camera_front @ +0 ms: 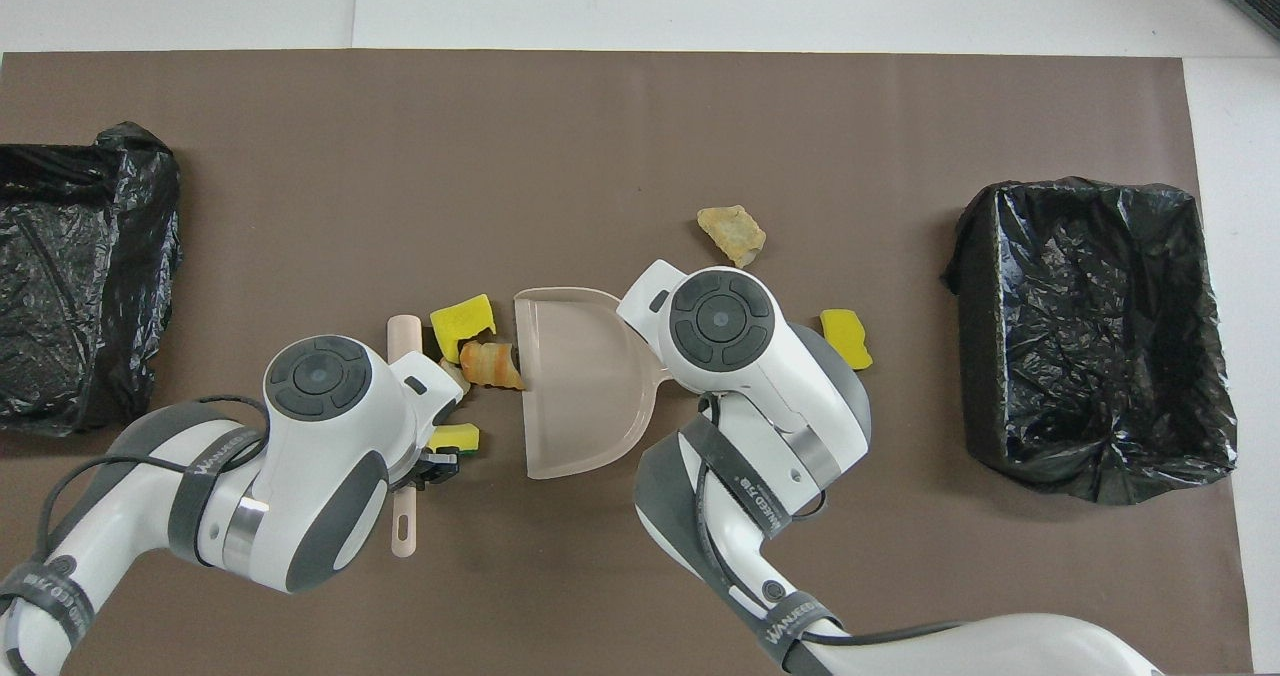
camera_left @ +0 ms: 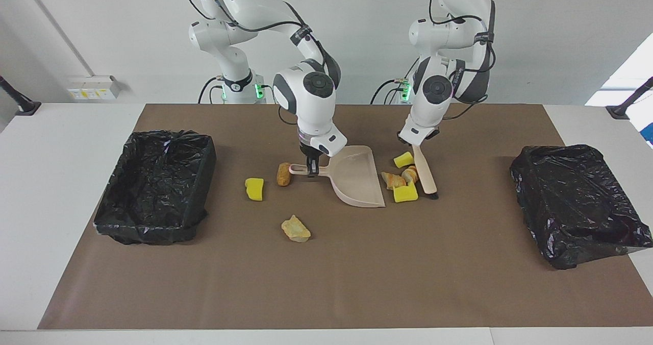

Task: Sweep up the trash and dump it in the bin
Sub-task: 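Sweep the sponges and crusts into the dustpan with the left gripper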

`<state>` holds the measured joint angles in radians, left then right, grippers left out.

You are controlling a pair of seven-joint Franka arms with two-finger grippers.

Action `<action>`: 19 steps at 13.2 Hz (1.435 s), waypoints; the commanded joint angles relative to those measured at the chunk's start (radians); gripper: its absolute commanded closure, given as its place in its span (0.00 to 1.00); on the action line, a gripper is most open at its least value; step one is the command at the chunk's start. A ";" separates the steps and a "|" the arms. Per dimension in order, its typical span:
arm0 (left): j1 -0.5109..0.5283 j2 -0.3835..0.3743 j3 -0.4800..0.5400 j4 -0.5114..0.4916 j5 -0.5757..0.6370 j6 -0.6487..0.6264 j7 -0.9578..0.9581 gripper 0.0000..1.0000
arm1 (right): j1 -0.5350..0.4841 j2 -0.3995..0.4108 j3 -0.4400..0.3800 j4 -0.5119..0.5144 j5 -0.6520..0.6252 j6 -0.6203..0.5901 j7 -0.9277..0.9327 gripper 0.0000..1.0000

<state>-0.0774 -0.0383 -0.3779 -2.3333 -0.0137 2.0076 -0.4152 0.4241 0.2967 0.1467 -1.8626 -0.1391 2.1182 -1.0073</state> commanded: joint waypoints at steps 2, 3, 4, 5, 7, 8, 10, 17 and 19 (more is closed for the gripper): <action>-0.013 0.006 -0.122 0.032 -0.012 0.007 0.046 1.00 | -0.004 -0.021 0.010 -0.038 0.009 0.020 0.010 1.00; -0.012 0.017 -0.165 0.066 -0.012 0.011 0.043 1.00 | -0.004 -0.021 0.010 -0.036 0.009 0.019 0.010 1.00; -0.013 0.032 -0.183 0.090 -0.012 0.022 0.041 1.00 | -0.004 -0.021 0.010 -0.038 0.009 0.019 0.010 1.00; -0.013 0.035 -0.212 0.094 -0.012 0.029 0.032 1.00 | -0.004 -0.021 0.010 -0.038 0.009 0.019 0.010 1.00; -0.013 0.035 -0.246 0.110 -0.012 0.028 -0.022 1.00 | -0.004 -0.021 0.010 -0.038 0.009 0.017 0.009 1.00; -0.005 0.044 -0.246 0.145 -0.012 0.019 -0.026 1.00 | -0.004 -0.021 0.010 -0.038 0.009 0.017 0.009 1.00; 0.016 0.040 -0.242 0.176 -0.017 -0.006 -0.027 1.00 | -0.004 -0.021 0.010 -0.038 0.009 0.017 0.009 1.00; 0.074 -0.121 -0.237 0.065 -0.038 -0.242 -0.177 1.00 | -0.007 -0.021 0.010 -0.038 0.009 0.019 -0.001 1.00; 0.074 -0.191 -0.236 -0.021 -0.107 -0.221 -0.183 1.00 | -0.007 -0.021 0.010 -0.038 0.009 0.019 -0.001 1.00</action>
<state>-0.0154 -0.1095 -0.6095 -2.2391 -0.0578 1.7656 -0.5874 0.4243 0.2965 0.1467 -1.8629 -0.1391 2.1182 -1.0073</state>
